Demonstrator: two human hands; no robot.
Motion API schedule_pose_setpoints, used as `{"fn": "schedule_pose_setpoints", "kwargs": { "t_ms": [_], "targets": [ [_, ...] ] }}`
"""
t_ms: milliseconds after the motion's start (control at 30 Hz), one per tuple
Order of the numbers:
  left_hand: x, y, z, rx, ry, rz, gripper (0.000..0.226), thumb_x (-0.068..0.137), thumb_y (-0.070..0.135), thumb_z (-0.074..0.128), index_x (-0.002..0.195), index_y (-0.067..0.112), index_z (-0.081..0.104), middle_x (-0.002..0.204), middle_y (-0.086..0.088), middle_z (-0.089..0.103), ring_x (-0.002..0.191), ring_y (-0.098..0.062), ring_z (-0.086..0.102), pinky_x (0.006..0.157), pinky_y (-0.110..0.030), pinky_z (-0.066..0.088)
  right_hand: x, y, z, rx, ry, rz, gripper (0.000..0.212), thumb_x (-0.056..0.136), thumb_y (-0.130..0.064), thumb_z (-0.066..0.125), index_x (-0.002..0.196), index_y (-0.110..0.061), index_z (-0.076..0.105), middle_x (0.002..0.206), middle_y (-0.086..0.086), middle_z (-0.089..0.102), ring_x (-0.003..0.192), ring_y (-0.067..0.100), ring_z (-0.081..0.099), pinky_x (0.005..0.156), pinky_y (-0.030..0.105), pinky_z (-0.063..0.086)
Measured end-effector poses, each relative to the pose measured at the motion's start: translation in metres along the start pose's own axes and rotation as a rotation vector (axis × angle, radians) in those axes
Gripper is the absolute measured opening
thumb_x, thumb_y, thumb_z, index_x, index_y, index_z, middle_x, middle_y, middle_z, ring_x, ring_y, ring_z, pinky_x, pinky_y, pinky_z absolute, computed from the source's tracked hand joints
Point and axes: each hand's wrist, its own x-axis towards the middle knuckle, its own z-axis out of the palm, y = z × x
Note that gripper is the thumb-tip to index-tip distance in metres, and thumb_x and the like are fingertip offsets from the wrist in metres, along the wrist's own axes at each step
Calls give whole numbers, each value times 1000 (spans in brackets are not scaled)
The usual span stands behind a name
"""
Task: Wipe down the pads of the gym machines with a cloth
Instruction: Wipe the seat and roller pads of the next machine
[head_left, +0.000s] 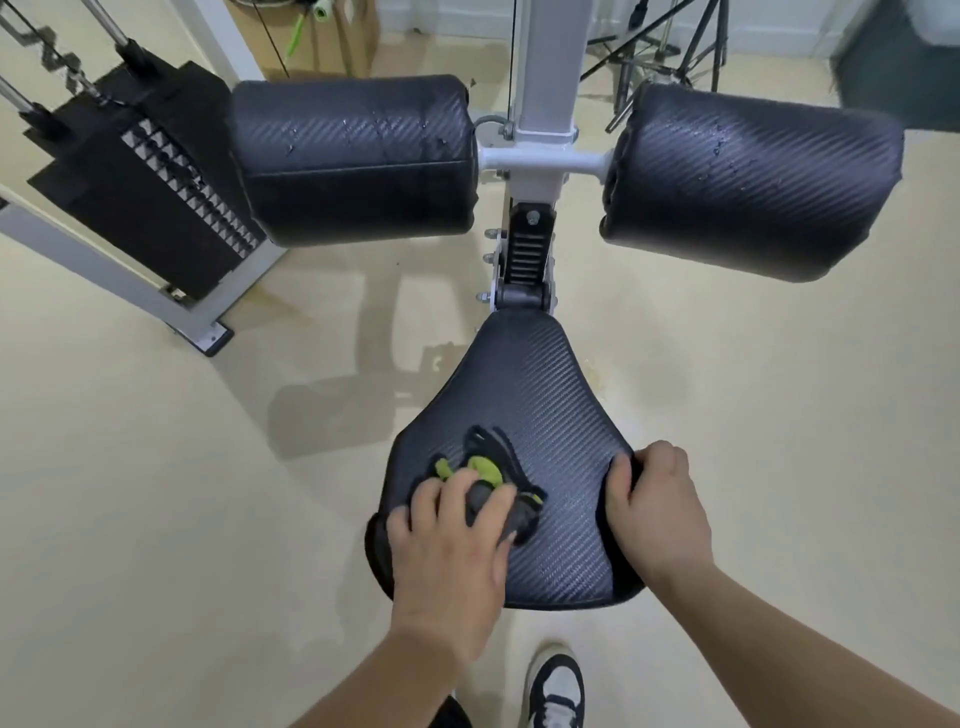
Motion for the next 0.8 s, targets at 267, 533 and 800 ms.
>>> {"fn": "schedule_pose_setpoints", "kwargs": {
  "t_ms": [267,533,800],
  "targets": [
    [117,-10,9,53,-58,146,44,93,49,61,136,48,52,143,6,48,120,-28,46,88,-48,38,31,1,-28,41,-302,24,26,104,-35,47,85,-22,36,95,2,56,77,18,55,69,38,40],
    [69,53,14,-46,-90,274,45,87,44,61,132,45,54,144,11,47,121,-24,48,92,-48,40,38,6,-36,370,-386,177,25,96,-16,59,80,-16,40,67,0,52,62,19,42,61,32,35],
    [63,-58,-4,26,-167,540,60,76,44,63,135,46,56,141,7,53,118,-23,54,88,-41,38,57,-30,-50,55,-249,62,29,98,-47,50,121,-32,62,110,-3,64,96,17,65,84,37,53]
  ]
}}
